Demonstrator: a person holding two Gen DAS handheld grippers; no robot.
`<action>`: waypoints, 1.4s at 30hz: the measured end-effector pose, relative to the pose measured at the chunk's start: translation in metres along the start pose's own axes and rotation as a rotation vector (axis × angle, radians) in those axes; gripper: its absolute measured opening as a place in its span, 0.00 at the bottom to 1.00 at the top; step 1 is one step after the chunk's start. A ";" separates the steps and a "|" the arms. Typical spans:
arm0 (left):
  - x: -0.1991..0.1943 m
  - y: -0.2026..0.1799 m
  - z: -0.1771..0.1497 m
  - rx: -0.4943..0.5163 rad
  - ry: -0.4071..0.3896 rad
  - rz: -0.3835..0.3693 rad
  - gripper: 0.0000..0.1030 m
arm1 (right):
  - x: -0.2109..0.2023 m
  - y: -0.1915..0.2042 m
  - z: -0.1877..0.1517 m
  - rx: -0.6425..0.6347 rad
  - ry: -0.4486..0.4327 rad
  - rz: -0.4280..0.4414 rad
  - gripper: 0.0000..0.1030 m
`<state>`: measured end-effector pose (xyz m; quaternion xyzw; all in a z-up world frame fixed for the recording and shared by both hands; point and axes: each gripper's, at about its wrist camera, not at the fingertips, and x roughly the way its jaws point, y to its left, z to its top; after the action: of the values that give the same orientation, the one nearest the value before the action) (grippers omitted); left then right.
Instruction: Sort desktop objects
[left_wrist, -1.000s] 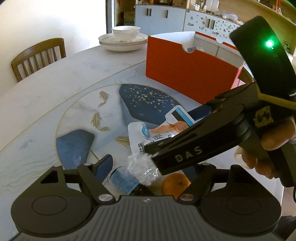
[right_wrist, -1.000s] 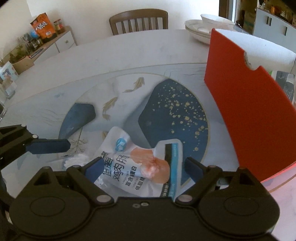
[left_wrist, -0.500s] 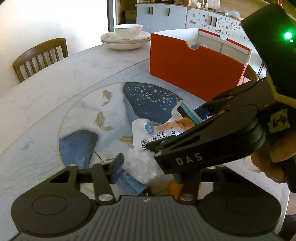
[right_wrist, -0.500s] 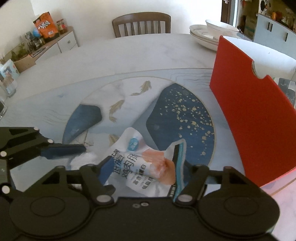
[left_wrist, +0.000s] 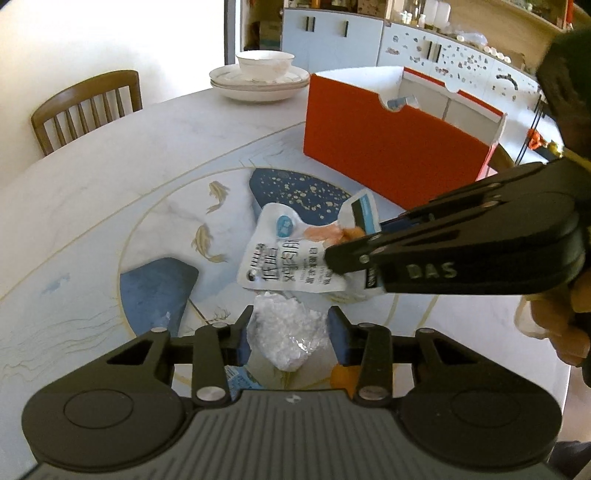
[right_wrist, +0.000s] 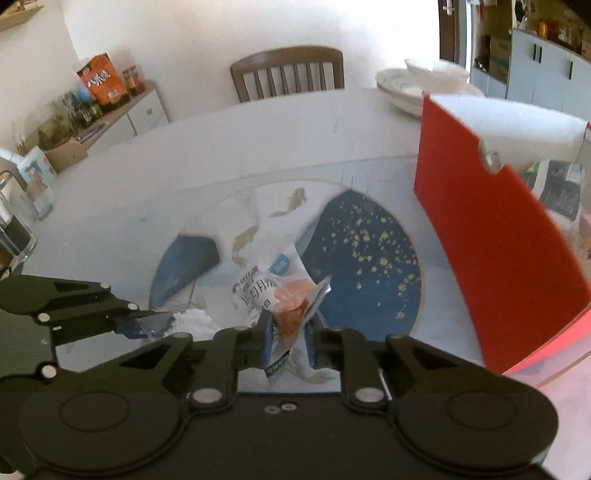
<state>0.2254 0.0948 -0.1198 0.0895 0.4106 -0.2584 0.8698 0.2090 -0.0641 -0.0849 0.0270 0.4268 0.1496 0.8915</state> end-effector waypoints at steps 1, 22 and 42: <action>-0.001 0.000 0.001 -0.005 -0.004 0.002 0.38 | -0.003 0.000 0.000 -0.003 -0.010 -0.005 0.15; -0.054 -0.022 0.036 -0.083 -0.113 -0.043 0.37 | -0.098 -0.027 0.002 0.047 -0.164 0.011 0.14; -0.058 -0.092 0.103 -0.022 -0.185 -0.136 0.37 | -0.164 -0.104 0.012 0.101 -0.268 -0.045 0.14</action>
<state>0.2155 0.0000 -0.0036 0.0275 0.3363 -0.3196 0.8854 0.1462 -0.2099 0.0278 0.0821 0.3116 0.1031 0.9410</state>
